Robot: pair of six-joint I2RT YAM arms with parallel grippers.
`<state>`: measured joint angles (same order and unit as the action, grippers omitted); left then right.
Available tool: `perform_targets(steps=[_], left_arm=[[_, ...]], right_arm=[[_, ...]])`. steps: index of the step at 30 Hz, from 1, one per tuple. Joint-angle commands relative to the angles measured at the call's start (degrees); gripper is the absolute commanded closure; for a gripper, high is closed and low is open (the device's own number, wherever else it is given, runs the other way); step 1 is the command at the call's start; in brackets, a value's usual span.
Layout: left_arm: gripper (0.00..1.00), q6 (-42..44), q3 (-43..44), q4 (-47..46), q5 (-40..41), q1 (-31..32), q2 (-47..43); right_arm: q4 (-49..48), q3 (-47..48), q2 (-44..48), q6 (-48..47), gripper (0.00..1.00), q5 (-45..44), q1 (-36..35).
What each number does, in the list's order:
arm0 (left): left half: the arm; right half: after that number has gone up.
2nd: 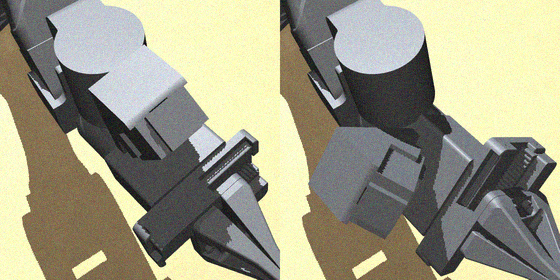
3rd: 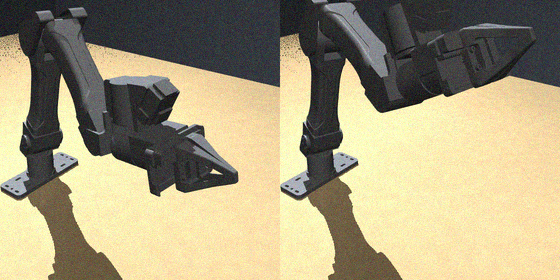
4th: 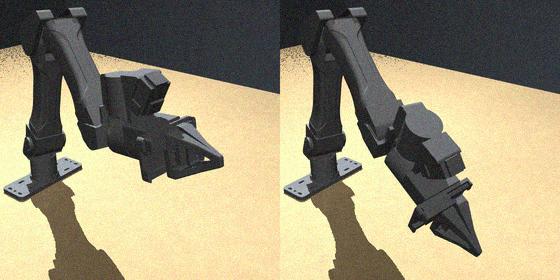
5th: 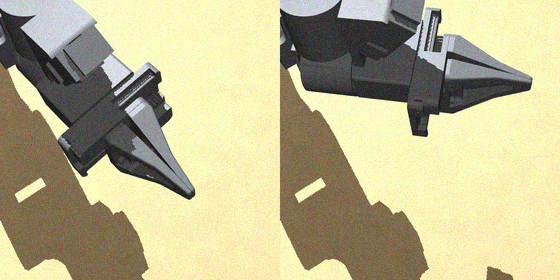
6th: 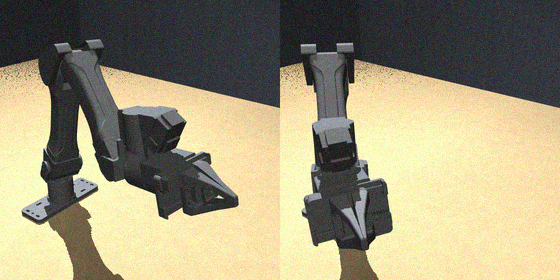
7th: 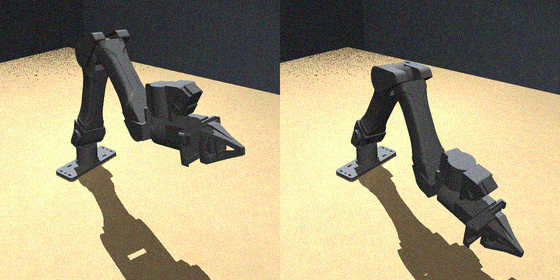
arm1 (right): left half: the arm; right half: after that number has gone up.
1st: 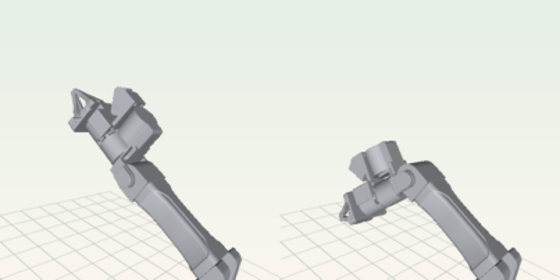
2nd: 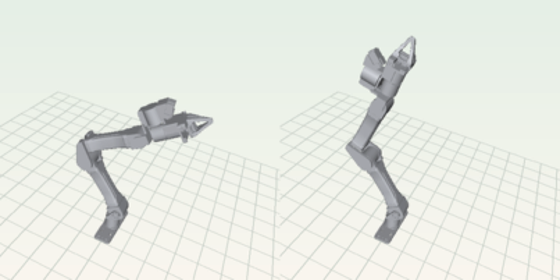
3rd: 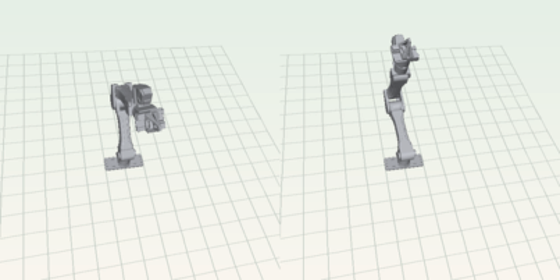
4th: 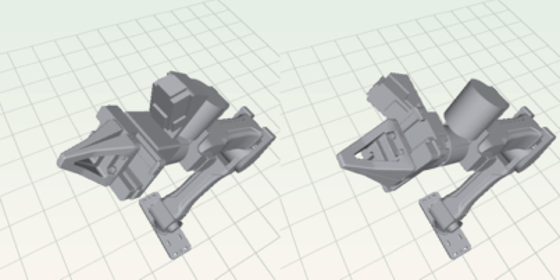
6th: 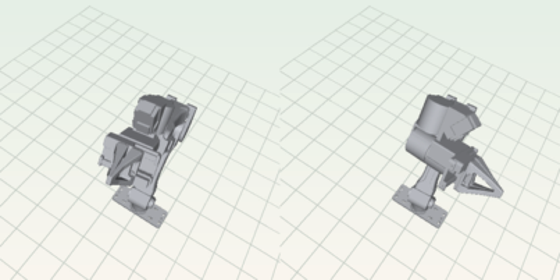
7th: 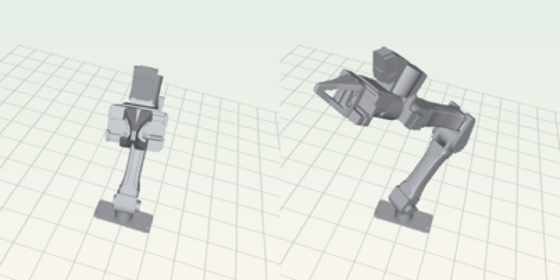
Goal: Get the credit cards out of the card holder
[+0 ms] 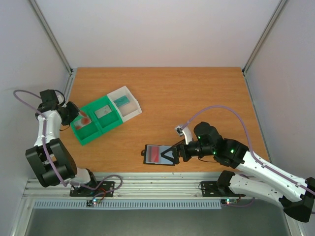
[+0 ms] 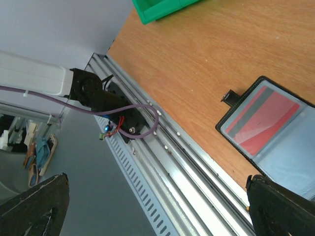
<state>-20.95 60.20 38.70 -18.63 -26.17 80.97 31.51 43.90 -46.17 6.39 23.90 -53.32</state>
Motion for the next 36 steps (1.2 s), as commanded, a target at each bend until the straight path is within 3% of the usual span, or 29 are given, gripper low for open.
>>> perform_targets(steps=[1,36], left_arm=[[1.0,-0.7,-0.7,-4.7,0.2,-0.3,1.4],[0.99,0.5,-1.9,-10.0,8.2,4.7,8.3]], right_arm=[[0.2,3.0,-0.5,-1.2,0.02,-0.8,-0.1],[0.7,3.8,-1.3,-1.5,0.02,-2.4,0.0]])
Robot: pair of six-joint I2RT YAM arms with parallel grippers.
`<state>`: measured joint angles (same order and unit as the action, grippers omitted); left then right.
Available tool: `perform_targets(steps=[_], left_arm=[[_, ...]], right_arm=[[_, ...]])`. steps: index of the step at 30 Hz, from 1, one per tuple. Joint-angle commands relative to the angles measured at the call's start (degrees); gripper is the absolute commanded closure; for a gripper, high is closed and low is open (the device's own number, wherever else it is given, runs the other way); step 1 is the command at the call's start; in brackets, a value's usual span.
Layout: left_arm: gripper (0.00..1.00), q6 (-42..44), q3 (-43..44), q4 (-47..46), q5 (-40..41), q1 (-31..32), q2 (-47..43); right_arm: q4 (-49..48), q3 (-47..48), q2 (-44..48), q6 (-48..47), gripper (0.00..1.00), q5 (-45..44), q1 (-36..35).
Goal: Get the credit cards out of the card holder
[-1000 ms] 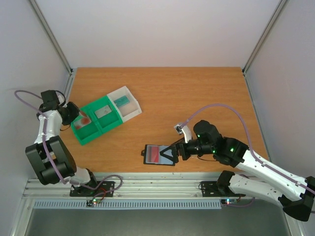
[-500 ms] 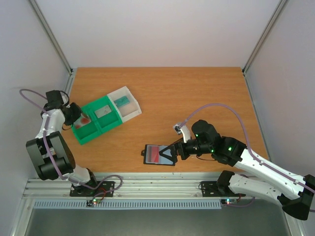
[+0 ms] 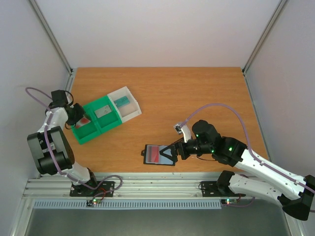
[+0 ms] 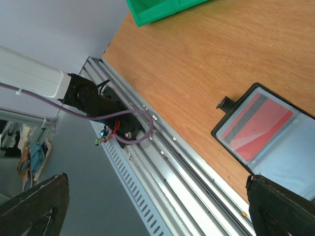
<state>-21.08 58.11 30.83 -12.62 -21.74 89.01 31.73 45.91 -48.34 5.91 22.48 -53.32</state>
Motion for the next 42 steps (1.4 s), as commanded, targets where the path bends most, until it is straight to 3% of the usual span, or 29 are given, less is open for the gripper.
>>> perform_targets(steps=[1,29,36,42], left_arm=[[0.98,0.7,0.3,-2.1,2.5,0.2,0.3],[0.85,0.7,5.1,3.7,10.0,0.8,2.6],[0.73,-1.7,6.1,6.5,12.5,0.8,1.4],[0.52,-3.5,7.7,10.2,10.2,0.8,-1.7]], right_arm=[[0.6,1.8,0.8,-1.1,0.02,-1.1,0.0],[3.8,2.7,1.8,-1.8,0.02,-3.7,-0.1],[5.1,3.2,2.5,-1.9,0.02,-3.6,0.0],[5.6,3.1,2.2,0.2,0.02,-4.7,0.0]])
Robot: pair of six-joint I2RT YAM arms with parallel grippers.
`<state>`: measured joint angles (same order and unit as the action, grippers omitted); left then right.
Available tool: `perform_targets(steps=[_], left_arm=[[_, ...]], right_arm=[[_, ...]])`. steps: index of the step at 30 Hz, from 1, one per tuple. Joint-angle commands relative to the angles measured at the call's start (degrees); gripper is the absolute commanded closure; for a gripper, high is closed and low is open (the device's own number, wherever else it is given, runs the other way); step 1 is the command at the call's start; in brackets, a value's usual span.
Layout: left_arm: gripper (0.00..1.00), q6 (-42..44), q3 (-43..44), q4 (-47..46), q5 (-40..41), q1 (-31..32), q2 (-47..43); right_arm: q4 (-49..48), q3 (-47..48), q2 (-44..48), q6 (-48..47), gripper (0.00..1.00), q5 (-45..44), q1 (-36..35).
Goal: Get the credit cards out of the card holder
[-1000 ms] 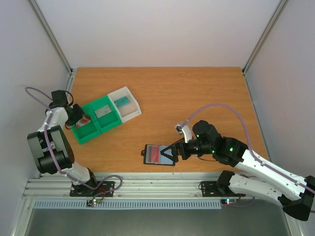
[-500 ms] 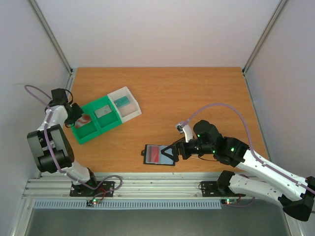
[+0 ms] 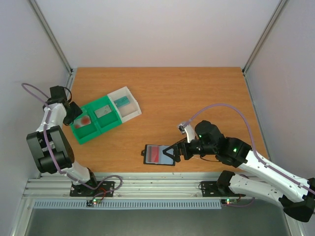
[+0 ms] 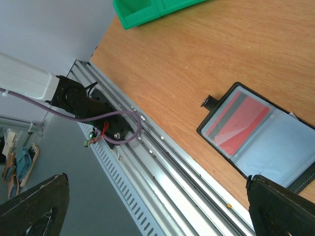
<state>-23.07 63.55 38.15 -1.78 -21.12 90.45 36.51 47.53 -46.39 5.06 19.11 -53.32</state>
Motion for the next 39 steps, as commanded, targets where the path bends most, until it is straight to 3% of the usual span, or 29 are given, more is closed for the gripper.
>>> perform_targets(steps=[1,4,7,11,16,22,28,30,39], left_arm=[[0.49,-1.7,2.2,3.4,-1.8,0.2,-4.3],[0.39,-2.0,2.0,5.4,-4.7,0.4,-7.0],[0.16,-1.6,1.2,6.8,-8.1,0.7,-10.2],[0.1,-0.7,-1.0,8.6,-13.3,1.4,-14.6],[0.17,2.1,-3.0,10.8,-23.0,1.5,-18.3],[0.27,4.1,-5.7,14.0,-32.5,3.0,-24.4],[0.38,4.3,-10.1,15.1,-38.8,4.1,-31.4],[0.4,4.0,-11.2,15.7,-40.6,4.5,-32.9],[0.45,-2.3,-15.3,13.0,-41.3,11.7,-39.6]], right_arm=[[1.1,1.5,0.1,1.6,0.02,-1.7,-0.1],[2.2,1.7,-0.8,3.3,0.02,-2.8,0.0],[2.9,1.8,-1.6,4.5,0.01,-3.5,0.0],[2.5,1.4,-3.2,5.5,0.01,-3.0,-0.2],[3.6,1.3,-6.2,7.6,0.04,-4.0,0.0],[3.4,-0.1,-11.2,10.8,0.14,-6.1,-0.1],[-3.0,-3.6,-15.7,13.6,0.52,-6.1,-0.1],[-4.9,-4.0,-17.9,14.3,0.6,-5.8,-0.1],[-13.9,-4.8,-28.3,17.3,0.73,-6.0,0.0]])
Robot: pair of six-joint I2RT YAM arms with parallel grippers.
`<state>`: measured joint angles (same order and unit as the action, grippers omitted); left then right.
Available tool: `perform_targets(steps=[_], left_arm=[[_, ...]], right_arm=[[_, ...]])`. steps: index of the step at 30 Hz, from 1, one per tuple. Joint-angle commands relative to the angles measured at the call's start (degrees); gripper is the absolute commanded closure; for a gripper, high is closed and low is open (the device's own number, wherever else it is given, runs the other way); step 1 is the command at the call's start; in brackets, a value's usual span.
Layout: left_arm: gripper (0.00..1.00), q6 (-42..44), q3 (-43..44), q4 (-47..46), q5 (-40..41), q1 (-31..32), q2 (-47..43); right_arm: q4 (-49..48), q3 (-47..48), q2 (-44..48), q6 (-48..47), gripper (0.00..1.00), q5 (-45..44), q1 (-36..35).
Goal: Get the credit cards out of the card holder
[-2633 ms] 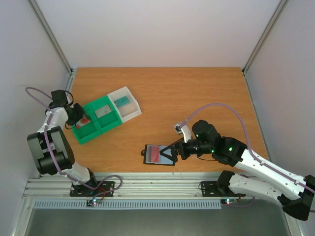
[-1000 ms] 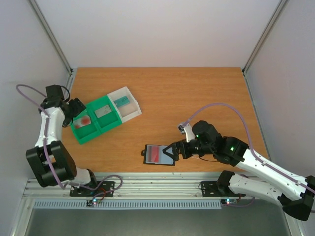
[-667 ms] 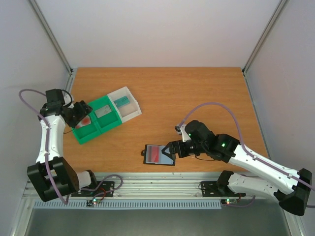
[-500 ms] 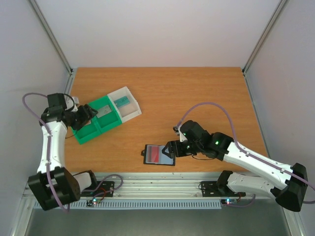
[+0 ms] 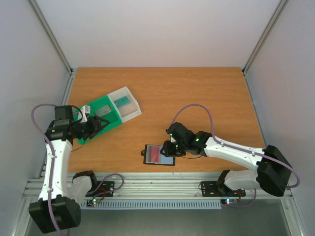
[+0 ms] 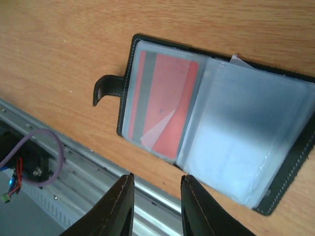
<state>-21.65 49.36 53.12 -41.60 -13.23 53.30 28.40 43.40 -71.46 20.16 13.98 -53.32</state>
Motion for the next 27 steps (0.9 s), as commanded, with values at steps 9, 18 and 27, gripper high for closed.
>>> perform_targets(steps=[9,18,27], left_arm=[[0.46,-11.6,-5.1,-8.7,3.2,16.6,-4.5],[0.46,-18.0,-12.6,-17.6,5.5,27.5,-3.2],[0.46,-24.9,-18.3,-28.2,5.5,33.3,-2.2]], right_arm=[[-11.8,-1.2,-13.5,4.8,0.77,-2.7,-0.1],[-16.1,-2.8,-18.5,6.6,0.82,-1.0,-0.1],[-17.1,-3.9,-18.5,6.4,0.86,-0.4,-0.1]])
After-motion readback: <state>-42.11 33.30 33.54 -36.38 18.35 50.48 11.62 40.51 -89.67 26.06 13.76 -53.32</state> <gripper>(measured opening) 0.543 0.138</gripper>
